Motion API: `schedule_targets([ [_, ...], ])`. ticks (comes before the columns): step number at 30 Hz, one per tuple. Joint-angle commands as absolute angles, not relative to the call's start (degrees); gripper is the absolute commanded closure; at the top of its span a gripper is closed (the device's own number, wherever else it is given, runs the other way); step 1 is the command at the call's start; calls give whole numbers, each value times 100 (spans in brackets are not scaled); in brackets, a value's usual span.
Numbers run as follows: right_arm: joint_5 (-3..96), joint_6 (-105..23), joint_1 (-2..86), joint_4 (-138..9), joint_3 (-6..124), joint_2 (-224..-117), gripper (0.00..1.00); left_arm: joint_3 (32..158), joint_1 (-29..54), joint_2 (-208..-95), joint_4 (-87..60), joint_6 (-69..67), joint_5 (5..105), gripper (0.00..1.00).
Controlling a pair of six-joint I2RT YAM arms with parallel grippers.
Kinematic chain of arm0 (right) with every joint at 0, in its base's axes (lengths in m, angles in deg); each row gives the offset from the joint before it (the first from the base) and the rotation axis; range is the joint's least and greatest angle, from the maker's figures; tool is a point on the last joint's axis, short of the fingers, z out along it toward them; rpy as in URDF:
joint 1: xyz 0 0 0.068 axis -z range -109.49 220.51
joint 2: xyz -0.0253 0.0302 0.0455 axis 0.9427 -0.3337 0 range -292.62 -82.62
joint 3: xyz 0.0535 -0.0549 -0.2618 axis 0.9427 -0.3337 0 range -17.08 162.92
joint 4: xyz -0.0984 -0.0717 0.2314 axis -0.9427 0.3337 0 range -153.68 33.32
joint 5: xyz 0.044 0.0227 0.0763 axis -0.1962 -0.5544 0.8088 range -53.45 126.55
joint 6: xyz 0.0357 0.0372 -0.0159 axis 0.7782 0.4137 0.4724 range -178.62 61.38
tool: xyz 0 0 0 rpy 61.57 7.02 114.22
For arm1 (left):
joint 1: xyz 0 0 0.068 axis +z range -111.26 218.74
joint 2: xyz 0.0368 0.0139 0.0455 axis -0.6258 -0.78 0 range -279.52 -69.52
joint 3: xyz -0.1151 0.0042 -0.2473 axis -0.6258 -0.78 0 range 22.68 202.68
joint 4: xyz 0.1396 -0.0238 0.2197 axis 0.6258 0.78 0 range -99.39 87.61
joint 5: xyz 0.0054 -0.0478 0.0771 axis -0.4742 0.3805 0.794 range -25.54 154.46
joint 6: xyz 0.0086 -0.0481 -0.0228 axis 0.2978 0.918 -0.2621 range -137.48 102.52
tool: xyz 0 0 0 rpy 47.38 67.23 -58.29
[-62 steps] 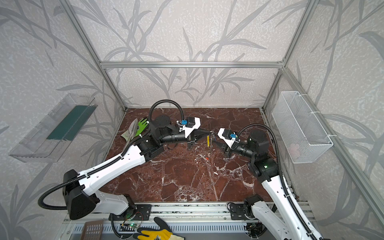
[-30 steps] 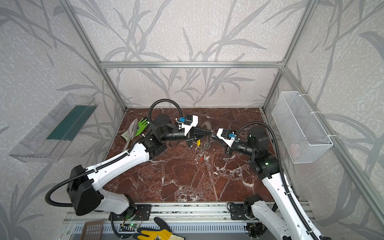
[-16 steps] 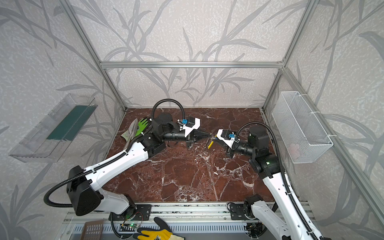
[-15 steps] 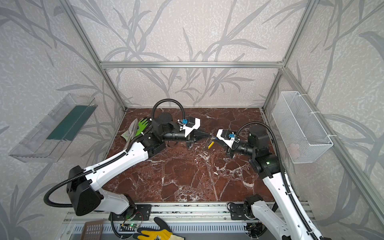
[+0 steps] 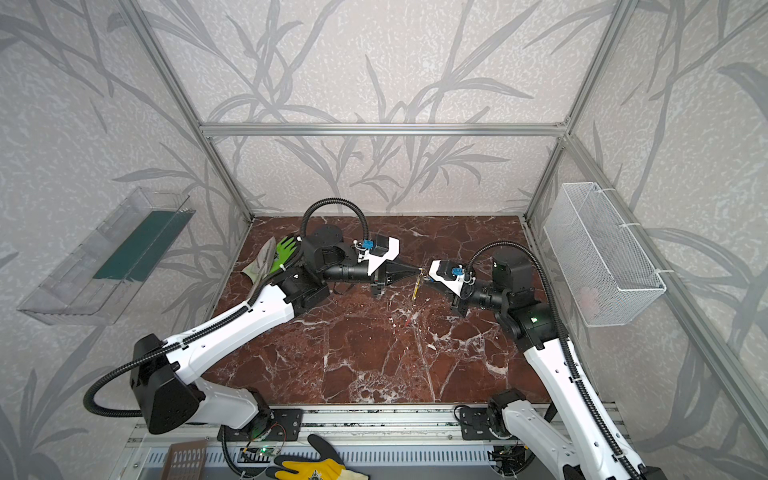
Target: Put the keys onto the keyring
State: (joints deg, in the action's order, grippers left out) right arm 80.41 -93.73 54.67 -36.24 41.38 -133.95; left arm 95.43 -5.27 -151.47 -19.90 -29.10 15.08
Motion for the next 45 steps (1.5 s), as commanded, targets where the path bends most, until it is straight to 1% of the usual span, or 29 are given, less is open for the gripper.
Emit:
schedule_targets([
  [1,7848,-9535,5478,-3314,4295,-13360,100,9668,-493,-14923,-2090,-3005,1412,100],
  [12,7903,-9516,5478,-3255,4479,-13333,100,9728,-538,-14934,-1409,-3564,1463,100],
  [22,8033,-9442,5478,-3335,4510,-13382,100,9721,-552,-14968,-1416,-3617,1461,100],
  [33,7783,-9550,5478,-3206,4648,-13428,100,9831,-552,-14952,-602,-4315,1741,100],
  [45,7048,-10066,5478,-2421,4832,-13641,100,9853,-531,-14869,-330,-4578,1949,100],
])
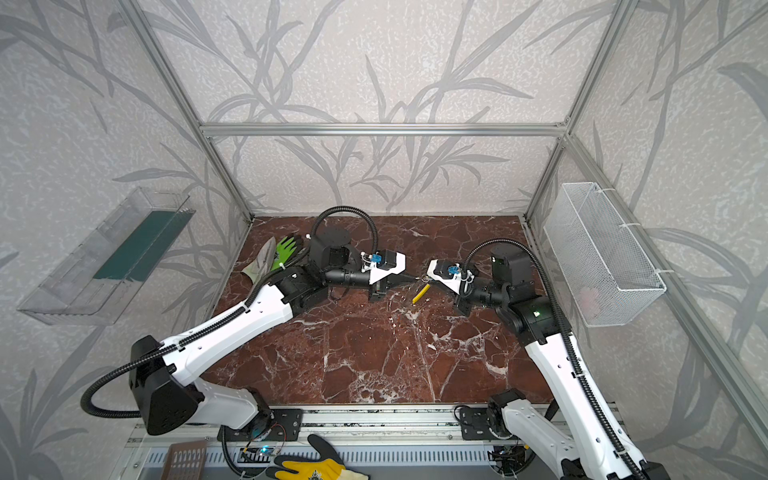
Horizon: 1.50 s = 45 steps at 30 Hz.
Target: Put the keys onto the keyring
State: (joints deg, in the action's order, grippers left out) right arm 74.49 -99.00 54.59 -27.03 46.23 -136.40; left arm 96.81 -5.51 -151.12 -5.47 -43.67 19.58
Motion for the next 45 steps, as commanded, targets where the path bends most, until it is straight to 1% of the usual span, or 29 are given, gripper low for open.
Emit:
schedule_targets([
  [1,6990,-10109,5478,-2372,4840,-13641,100,9846,-529,-14865,-317,-4586,1967,100],
  [9,6977,-10209,5478,-2094,4999,-13746,100,9725,-505,-15029,-216,-4622,2108,100],
  [12,7021,-10246,5453,-1875,5114,-13906,100,9545,-458,-15141,-471,-4432,2128,100],
  [13,7002,-10252,5436,-1799,5148,-13992,100,9439,-416,-15176,-698,-4270,2128,96],
  [15,6853,-10321,5340,-1589,5207,-14192,100,9132,-271,-15226,-1345,-3740,2058,81],
  [18,6591,-10360,5112,-1458,5242,-14499,100,8517,-12,-15183,-2618,-2793,2088,65],
  [20,6438,-10370,4935,-1468,5239,-14742,100,8095,148,-15078,-3251,-2323,2258,60],
  [22,6299,-10405,4728,-1500,5246,-15066,100,7755,285,-14898,-3593,-2100,2536,57],
  [27,6381,-10306,4245,-1983,5387,-16090,100,6980,599,-14324,-3787,-1934,3342,56],
  [29,6475,-10237,4046,-2205,5631,-16562,100,6680,677,-14052,-3832,-1950,3870,56],
  [33,6887,-10036,3798,-2433,6338,-17269,100,6382,772,-13583,-3657,-2102,4530,55],
  [35,6972,-9811,3798,-2542,6454,-17483,100,6334,792,-13388,-3394,-2251,4660,55],
  [39,6393,-9946,3833,-2047,6288,-17936,100,6178,794,-13158,-3211,-2304,4773,56],
  [42,6221,-9886,3977,-1752,6148,-18375,100,6118,792,-13160,-3116,-2301,4796,55],
  [45,6125,-9676,4095,-1791,5965,-18567,100,6135,790,-13280,-3084,-2310,4738,56],
])
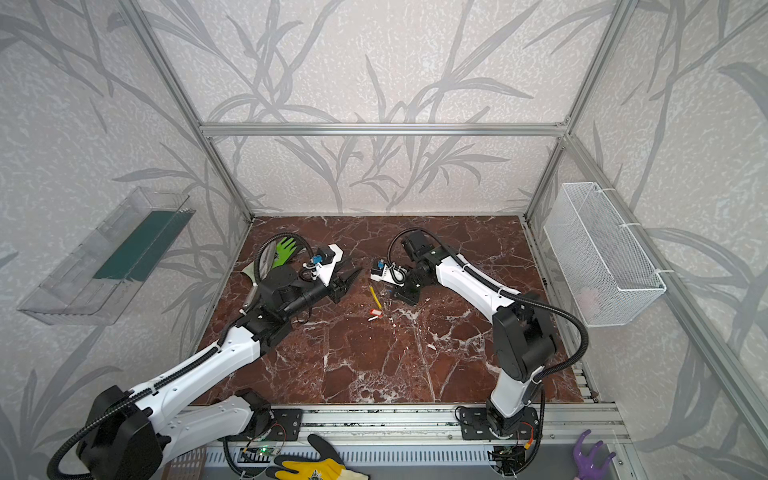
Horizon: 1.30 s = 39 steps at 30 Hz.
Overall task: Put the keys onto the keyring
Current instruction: 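Release the left gripper while the right gripper lowers the hoop onto the table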
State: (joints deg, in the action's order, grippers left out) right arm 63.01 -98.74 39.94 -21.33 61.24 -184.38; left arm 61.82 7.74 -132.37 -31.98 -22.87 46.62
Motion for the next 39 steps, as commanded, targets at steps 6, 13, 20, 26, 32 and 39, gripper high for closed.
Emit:
schedule_targets([
  [6,5389,-9578,4231,-1824,5473,-18535,100,6250,790,-13506,-2983,-2258,4689,56],
  [13,4921,-9465,4421,-1747,5023,-18363,100,6275,783,-13660,-2983,-2196,4612,56],
  [20,4640,-9456,4519,-1508,4803,-18412,100,6363,772,-13855,-2955,-2283,4548,56],
  [26,4249,-9449,4568,-1325,4827,-18536,100,6423,776,-13980,-2961,-2389,4573,56],
  [32,4014,-9452,4572,-1276,4767,-18634,88,6388,785,-14028,-3033,-2417,4737,55],
  [39,3788,-9570,4749,-1417,4646,-18385,59,6302,862,-13919,-3129,-2467,5240,53],
])
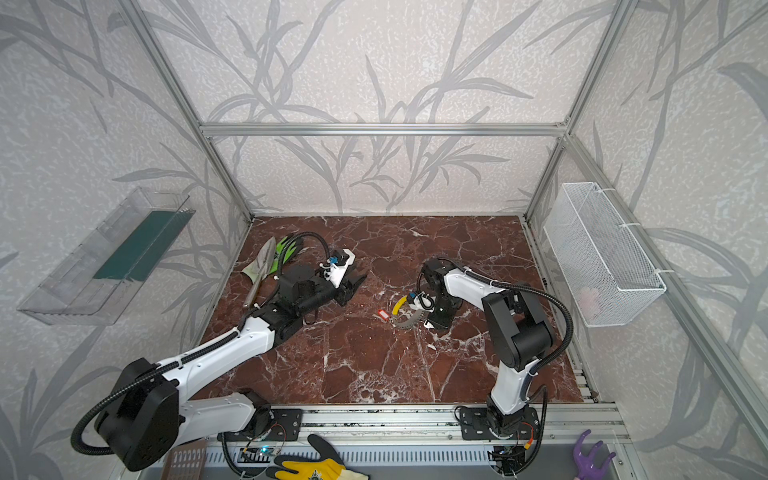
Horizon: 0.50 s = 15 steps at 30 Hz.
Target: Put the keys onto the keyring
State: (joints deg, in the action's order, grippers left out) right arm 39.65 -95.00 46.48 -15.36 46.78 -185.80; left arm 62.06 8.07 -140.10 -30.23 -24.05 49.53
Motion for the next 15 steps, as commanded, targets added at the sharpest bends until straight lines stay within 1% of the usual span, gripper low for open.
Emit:
schedule_targets([
  [1,3733,-9576,4801,-1435,4631,-18314,55,6290,884,-13884,-3119,-2475,5364,52],
  [2,3688,-9578,4879,-1442,4628,-18229,49,6257,913,-13843,-3129,-2470,5525,52],
  [3,3661,-9567,4937,-1467,4614,-18134,47,6222,948,-13791,-3160,-2445,5651,52],
  [9,4117,-9481,5457,-2161,4322,-17009,40,5800,1370,-13266,-3260,-2178,6634,45],
  [10,4236,-9402,5554,-2392,4229,-16843,36,5703,1494,-13189,-3260,-2137,6861,44],
  [12,4468,-9101,5744,-3052,3964,-16491,26,5503,1738,-13066,-3286,-2013,7493,43],
  [13,4677,-8905,5881,-3499,3741,-16287,4,5390,1918,-12991,-3290,-1928,7746,42],
  [14,4797,-8546,6035,-4181,3437,-16038,1,5250,2107,-12929,-3325,-1850,7946,41],
  [15,4874,-8133,6204,-4904,3043,-15793,1,5085,2288,-12890,-3420,-1843,8161,40],
])
